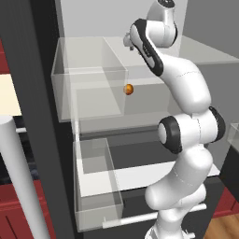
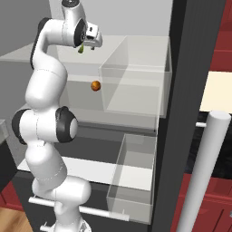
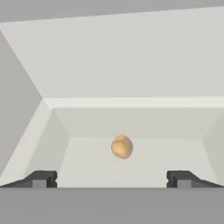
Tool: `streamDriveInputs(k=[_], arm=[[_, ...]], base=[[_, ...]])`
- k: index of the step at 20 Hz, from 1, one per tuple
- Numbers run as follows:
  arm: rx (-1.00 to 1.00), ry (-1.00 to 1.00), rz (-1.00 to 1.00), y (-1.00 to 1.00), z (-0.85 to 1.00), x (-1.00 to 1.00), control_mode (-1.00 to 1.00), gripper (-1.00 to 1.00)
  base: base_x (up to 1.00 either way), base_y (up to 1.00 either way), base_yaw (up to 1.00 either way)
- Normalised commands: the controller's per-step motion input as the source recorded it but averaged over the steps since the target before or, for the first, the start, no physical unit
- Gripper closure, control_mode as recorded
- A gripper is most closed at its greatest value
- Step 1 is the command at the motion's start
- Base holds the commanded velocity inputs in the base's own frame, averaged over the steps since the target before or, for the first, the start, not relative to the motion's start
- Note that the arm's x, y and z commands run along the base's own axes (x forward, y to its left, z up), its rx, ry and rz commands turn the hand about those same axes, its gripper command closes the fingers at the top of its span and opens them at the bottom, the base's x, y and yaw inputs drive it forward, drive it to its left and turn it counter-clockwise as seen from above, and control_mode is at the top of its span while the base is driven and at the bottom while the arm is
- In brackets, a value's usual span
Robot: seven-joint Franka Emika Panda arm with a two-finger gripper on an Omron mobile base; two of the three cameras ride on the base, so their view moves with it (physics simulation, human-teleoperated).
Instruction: Take the lemon wedge from the fridge and place it on the plate with fish on the dining counter.
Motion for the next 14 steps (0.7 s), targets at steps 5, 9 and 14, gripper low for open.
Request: streamDriveInputs(k=[5,9,14], arm=[[0.0,-0.07,0.01,0.0,0.0,-0.18,-1.0,-1.0],[0.0,0.0,0.0,0.0,-0.16,0.0,-1.0,-1.0],[0.0,0.0,0.0,0.0,-0.21,-0.05,-1.0,-1.0]], base=[[0.0,0.0,0.0],[0.0,0.0,0.0],[0.0,0.0,0.0]])
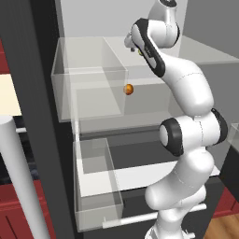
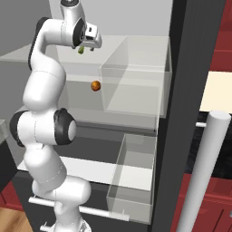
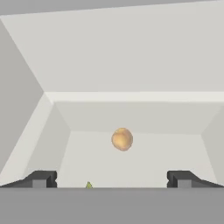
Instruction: Take the lemon wedge from the fridge and place it on the plate with fish on the dining counter.
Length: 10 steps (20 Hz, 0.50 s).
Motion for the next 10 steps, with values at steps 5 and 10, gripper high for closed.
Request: streamDriveInputs(k=[5,10], arm=[[0.0,0.0,0.0,0.0,-0.12,0.0,-1.0,-1.0],[0.0,0.0,0.0,0.0,-0.1,-0.01,-1.0,1.0]], base=[[0.0,0.0,0.0],[0.0,0.0,0.0]])
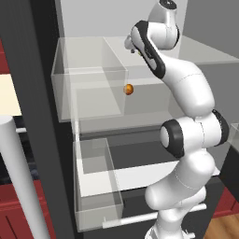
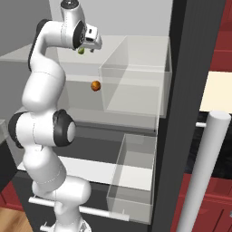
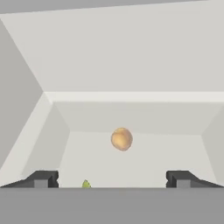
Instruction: Take the lemon wedge from the fridge and place it on the plate with fish on the dining counter.
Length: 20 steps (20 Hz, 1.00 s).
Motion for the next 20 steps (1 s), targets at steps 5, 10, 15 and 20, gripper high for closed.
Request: streamDriveInputs(k=[5,10,15,20], arm=[[0.0,0.0,0.0,0.0,-0.11,-0.54,-1.0,1.0],[0.0,-0.03,0.0,-0.08,-0.05,-0.93,-1.0,1.0],[0.01,-0.08,0.0,-0.08,-0.03,-1.0,-1.0,1.0],[0.12,-0.14,0.0,0.0,0.03,-1.0,-1.0,1.0]], base=[[0.0,0.0,0.0],[0.0,0.0,0.0],[0.0,0.0,0.0],[0.0,0.0,0.0]])
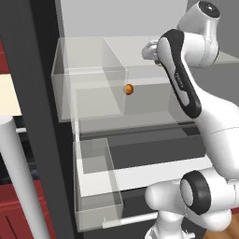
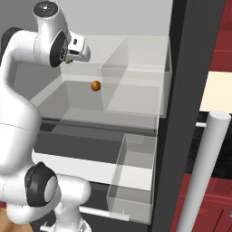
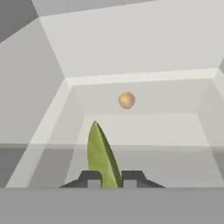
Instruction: Take the lemon wedge from the fridge and place it on the plate with fish on the dining counter.
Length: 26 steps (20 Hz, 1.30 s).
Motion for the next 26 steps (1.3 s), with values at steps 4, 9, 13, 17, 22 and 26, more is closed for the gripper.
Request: streamDriveInputs(k=[4,9,13,17,22,26], arm=[[0.21,-0.21,0.01,-0.08,0.04,-1.0,-1.0,1.0],[0.1,-0.23,0.05,-0.1,-0.11,-1.0,-1.0,1.0],[-0.03,-0.23,0.12,0.0,-0.8,-1.0,-1.0,1.0],[-0.01,-0.31,0.09,0.0,-0.39,-0.76,-1.0,1.0],[0.0,0.0,0.0,0.0,0.0,-0.02,-1.0,1.0],[-0.02,0.01,0.02,0.0,-0.14,-0.59,-1.0,1.0]], base=[[0.0,0.0,0.0],[0.0,0.0,0.0],[0.0,0.0,0.0],[0.0,0.0,0.0],[0.0,0.0,0.0],[0.0,0.0,0.0]])
